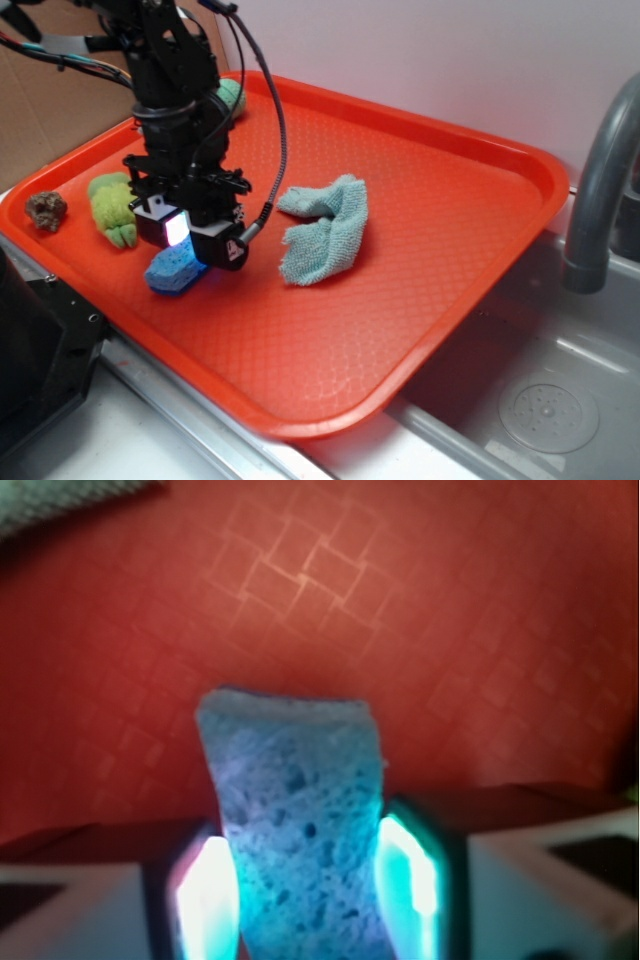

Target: Grab the blue sponge.

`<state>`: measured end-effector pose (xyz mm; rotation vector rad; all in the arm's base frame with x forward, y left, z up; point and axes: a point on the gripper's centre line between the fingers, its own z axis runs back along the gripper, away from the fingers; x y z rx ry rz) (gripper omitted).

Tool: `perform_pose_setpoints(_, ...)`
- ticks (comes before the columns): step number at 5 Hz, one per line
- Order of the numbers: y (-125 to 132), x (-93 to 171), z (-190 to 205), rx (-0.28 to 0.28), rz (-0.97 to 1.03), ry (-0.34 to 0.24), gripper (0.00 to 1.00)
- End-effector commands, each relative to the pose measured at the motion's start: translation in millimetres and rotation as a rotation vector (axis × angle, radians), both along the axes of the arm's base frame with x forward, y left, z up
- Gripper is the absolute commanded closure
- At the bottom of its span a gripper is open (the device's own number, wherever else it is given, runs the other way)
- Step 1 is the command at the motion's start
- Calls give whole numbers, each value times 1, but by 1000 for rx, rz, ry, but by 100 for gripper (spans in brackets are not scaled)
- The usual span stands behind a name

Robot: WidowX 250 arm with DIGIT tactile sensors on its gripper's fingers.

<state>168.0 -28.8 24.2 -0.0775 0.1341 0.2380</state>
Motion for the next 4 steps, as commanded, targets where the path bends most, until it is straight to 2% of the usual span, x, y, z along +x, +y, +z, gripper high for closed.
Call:
perform_pose_setpoints(1,-2,-5,50,62,-153,-92,100)
perform_pose_setpoints(2,-4,-9,97,85,-250,-132,100)
perform_pose_setpoints(3,20,-8,137,68,-232,-139,100)
perform_pose_setpoints(4,51,18,144,51,-171,-127,100)
